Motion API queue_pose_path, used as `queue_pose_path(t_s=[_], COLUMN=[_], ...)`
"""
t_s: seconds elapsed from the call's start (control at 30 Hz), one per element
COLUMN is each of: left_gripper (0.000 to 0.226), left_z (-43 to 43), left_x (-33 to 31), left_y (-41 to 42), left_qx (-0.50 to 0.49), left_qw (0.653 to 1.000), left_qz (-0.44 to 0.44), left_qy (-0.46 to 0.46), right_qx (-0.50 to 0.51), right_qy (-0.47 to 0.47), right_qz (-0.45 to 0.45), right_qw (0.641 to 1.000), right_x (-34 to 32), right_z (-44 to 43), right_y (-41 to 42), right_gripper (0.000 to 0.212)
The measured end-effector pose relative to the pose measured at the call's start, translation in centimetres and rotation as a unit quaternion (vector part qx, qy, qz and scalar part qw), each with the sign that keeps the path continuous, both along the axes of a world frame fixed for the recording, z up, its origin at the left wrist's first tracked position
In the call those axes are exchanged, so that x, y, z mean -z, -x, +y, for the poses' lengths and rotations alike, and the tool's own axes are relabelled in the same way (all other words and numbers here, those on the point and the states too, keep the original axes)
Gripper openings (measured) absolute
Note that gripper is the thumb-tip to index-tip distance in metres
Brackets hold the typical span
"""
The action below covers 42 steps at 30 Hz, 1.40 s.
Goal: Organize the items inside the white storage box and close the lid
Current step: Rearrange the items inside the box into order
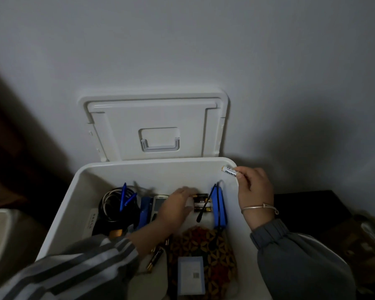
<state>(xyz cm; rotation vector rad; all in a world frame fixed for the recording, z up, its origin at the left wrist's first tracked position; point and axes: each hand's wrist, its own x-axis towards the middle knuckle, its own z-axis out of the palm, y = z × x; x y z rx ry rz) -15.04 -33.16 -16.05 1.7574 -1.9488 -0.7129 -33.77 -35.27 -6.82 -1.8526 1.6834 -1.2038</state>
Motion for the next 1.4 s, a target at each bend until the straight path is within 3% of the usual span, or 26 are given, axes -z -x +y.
queue_pose_path(t_s=[0.17,0.27,0.33,0.5,0.67,0.77,0.87,1.0,1.17,1.23,1.27,1.33,1.37,1.4], left_gripper=[0.02,0.041,0.056,0.075,0.037,0.036,0.042,0.043,0.041,0.039,0.032,0.013,0.017,0.019], left_z=[4.7,7.9,9.2,9.4,9.7,10.4,10.8,10.6,9.9,9.1,8.6,7.8,7.5,7.4], left_x=[-3.3,-3.8,-3.1,0.3,3.5,4.1,4.4,4.3,2.4,0.8,-0.4,-3.0,-4.0,-5.1], left_y=[-6.5,-8.1,-7.5,-3.8,-3.1,-3.9,-3.7,-3.4,-3.0,-3.2,-3.5,-4.6,-5.2,-5.6], left_qx=[0.04,0.084,0.079,0.056,0.014,0.055,0.131,0.088,0.019,-0.058,-0.106,-0.198,-0.216,-0.239], left_qw=[0.993,0.965,0.952,0.929,0.921,0.92,0.881,0.891,0.93,0.966,0.965,0.928,0.895,0.83], left_qz=[-0.109,-0.249,-0.293,-0.355,-0.368,-0.368,-0.438,-0.432,-0.345,-0.165,-0.058,0.126,0.229,0.372], left_qy=[0.02,-0.017,-0.045,-0.092,-0.129,-0.124,-0.122,-0.109,-0.126,-0.192,-0.234,-0.289,-0.317,-0.34], right_qx=[-0.008,-0.005,-0.003,-0.006,-0.001,-0.001,0.001,0.01,0.02,0.013,0.004,-0.024,-0.043,-0.065], right_qy=[-0.016,-0.021,-0.024,-0.03,-0.027,-0.03,-0.033,-0.04,-0.052,-0.042,-0.038,-0.035,-0.034,-0.036], right_qz=[-0.006,0.001,0.009,0.01,0.011,0.013,0.01,0.003,-0.004,-0.002,-0.003,-0.01,-0.017,-0.027], right_qw=[1.0,1.0,1.0,0.999,1.0,0.999,0.999,0.999,0.998,0.999,0.999,0.999,0.998,0.997], right_x=[-0.2,-0.2,-0.2,-0.2,-0.3,-0.2,-0.2,-0.2,-0.7,-1.0,-1.2,-1.7,-2.0,-2.3], right_z=[0.1,0.2,0.2,0.2,0.4,0.4,0.4,0.4,0.5,0.8,1.0,1.5,1.7,2.0], right_y=[-0.1,-0.3,-0.3,-0.5,-0.7,-0.8,-0.9,-0.8,-1.0,-1.2,-1.4,-2.2,-2.8,-3.4], right_gripper=[0.019,0.019,0.02,0.02,0.019,0.019,0.019,0.019,0.021,0.02,0.019,0.018,0.018,0.018])
